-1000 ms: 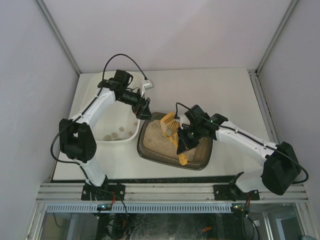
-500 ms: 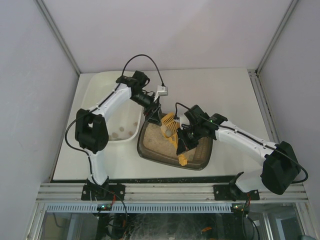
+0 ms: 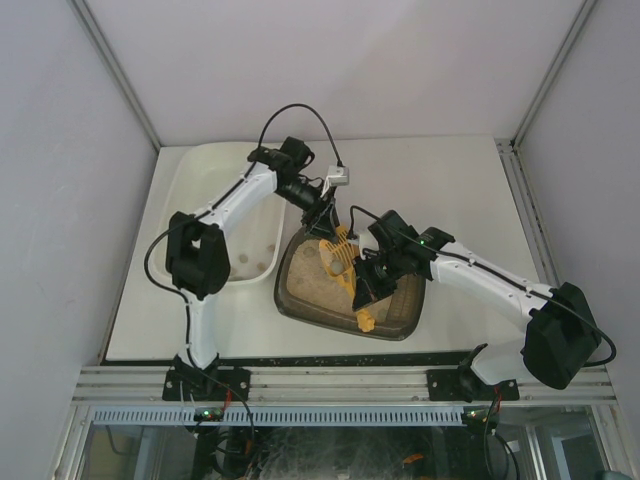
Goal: Clean the litter box
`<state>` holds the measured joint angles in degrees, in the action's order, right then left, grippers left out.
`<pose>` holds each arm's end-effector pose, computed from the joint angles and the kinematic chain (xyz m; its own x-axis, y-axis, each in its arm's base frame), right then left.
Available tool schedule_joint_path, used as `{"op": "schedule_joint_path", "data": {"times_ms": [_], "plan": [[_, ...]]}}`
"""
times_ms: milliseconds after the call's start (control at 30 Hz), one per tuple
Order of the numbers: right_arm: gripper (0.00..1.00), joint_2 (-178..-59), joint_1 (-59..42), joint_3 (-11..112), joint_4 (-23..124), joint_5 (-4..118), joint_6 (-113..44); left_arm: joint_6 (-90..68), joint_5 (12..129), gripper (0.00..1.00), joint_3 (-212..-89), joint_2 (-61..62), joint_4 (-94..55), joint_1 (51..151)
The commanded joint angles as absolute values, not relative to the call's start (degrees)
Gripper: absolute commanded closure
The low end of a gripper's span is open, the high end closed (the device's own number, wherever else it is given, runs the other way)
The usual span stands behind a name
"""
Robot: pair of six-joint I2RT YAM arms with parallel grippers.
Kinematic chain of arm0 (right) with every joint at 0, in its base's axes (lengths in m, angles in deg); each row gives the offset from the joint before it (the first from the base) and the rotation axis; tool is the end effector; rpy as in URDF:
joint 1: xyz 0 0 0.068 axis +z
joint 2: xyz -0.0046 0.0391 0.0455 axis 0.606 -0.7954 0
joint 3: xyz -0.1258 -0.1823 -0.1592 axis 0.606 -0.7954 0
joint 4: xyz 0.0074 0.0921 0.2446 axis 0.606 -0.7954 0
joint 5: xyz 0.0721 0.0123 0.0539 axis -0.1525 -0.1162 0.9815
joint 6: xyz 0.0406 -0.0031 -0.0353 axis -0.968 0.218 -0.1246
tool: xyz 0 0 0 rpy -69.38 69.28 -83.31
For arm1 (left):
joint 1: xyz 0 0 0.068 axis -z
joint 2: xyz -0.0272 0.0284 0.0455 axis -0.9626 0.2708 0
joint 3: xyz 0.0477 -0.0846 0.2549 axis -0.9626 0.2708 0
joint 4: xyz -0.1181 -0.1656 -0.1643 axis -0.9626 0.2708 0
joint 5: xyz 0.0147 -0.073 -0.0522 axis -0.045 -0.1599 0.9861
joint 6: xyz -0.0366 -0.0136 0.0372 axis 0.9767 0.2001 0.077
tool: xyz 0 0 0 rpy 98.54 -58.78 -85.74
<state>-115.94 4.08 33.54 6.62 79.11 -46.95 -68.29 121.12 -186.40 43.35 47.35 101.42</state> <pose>0.1868 0.1879 0.2488 -0.8802 -0.3983 -0.2579 -0.4720 0.6793 0.5619 0.3609 -0.2192 0.2729 -0.2847 0.5642 -0.7750 0.9203 -0.0654 -0.3856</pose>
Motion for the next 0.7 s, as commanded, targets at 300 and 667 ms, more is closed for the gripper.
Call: {"op": "schedule_joint_path", "data": {"times_ms": [300, 667], "plan": [[1.0, -115.2, 4.1, 35.4, 7.7, 77.7, -46.0, -68.3, 126.9, 0.76, -189.8, 45.3, 53.0, 101.7], [0.99, -113.5, 2.9, 35.3, 7.0, 74.6, -46.2, -67.7, 130.2, 1.0, -186.2, 43.4, 55.4, 101.6]]}}
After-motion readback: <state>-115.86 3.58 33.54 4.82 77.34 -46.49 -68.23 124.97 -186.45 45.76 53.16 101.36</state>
